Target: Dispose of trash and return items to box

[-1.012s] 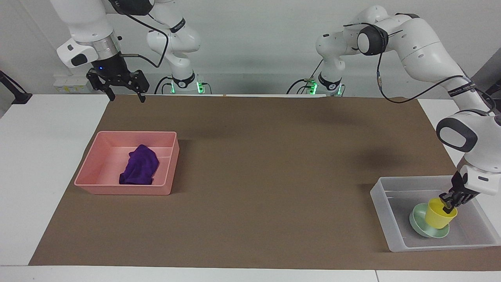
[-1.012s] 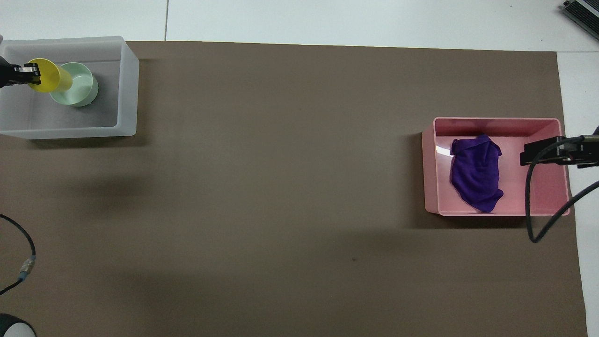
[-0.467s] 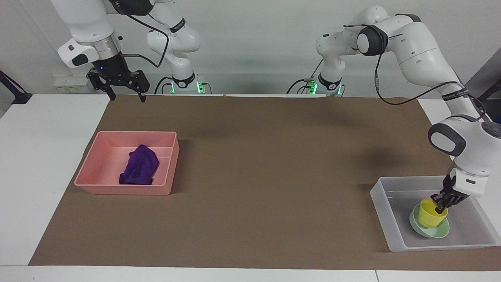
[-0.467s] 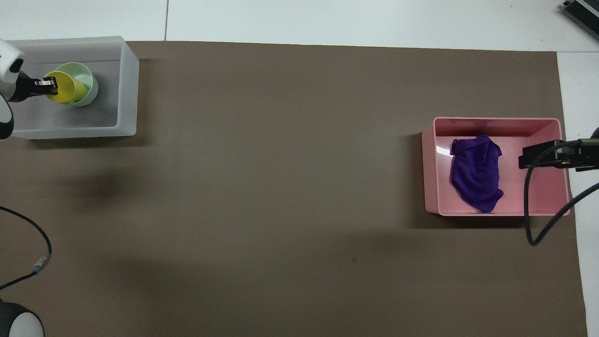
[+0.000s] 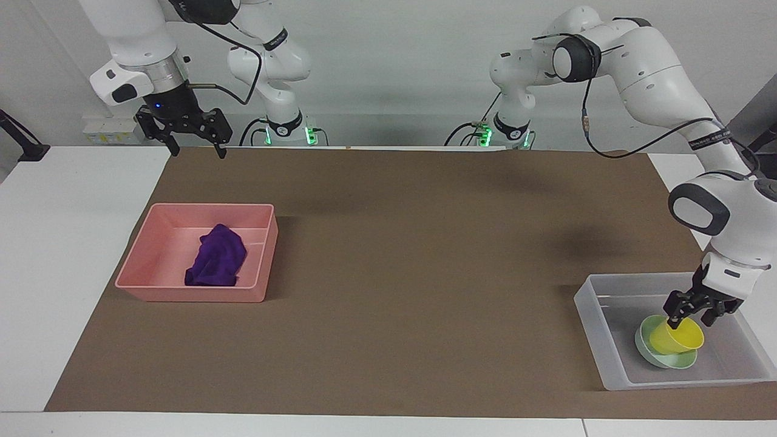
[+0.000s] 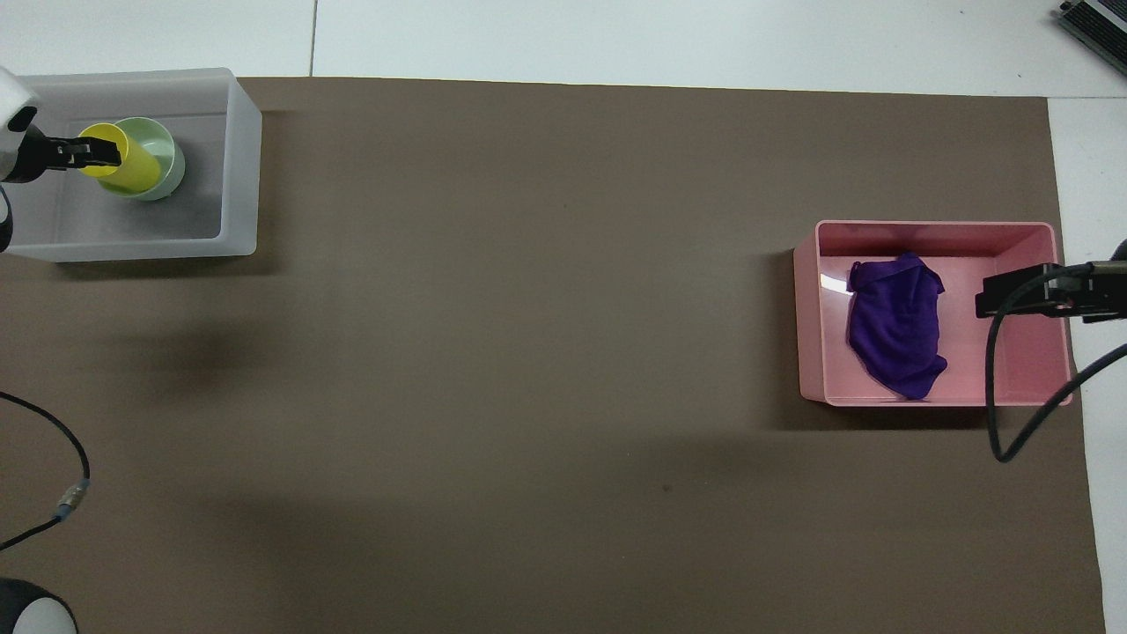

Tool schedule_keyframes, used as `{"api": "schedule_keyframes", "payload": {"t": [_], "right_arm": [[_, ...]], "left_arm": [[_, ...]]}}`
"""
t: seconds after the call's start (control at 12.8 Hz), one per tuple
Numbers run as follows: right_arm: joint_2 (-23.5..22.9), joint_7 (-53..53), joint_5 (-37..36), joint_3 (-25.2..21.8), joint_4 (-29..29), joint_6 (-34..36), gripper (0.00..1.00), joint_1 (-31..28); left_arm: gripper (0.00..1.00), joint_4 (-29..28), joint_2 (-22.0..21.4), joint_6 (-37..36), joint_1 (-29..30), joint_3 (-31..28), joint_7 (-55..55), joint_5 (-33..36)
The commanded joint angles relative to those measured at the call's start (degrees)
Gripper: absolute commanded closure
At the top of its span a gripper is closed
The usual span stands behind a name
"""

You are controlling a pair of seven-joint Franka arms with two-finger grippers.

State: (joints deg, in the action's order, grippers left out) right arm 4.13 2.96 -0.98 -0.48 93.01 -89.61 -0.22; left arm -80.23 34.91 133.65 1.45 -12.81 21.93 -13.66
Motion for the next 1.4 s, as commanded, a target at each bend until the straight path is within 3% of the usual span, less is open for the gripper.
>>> {"api": "schedule_keyframes", "payload": {"t": [0.0,0.31,0.7,0.93,1.32], "right_arm": [[1.58,1.69,-0.16,0.3,1.91,-1.09,0.0,-0.22],[0.0,2.49,0.45,0.3,-0.72,-0.13,0.0,-0.83],[0.26,3.28,0.54,0.21,0.41,-0.3,0.0,-0.48],[0.26,3.46,0.54,0.21,0.42,-0.39,0.0,-0.57],[0.26,2.67,0.54,0.21,0.5,-0.39,0.0,-0.57]], "left_arm": [[0.0,-3.6,-7.11,-4.52,-2.5,-0.64,4.7,-0.32],[0.0,-13.7,-20.38,-10.92,-5.67,-0.12,4.27,3.18],[0.0,-13.9,-29.62,-27.27,-5.76,5.66,-1.58,11.26],[0.0,-12.85,-31.75,-31.85,-5.67,10.16,-7.15,13.21],[0.0,-8.8,-31.66,-36.79,-5.41,11.14,-7.33,14.28]]}}
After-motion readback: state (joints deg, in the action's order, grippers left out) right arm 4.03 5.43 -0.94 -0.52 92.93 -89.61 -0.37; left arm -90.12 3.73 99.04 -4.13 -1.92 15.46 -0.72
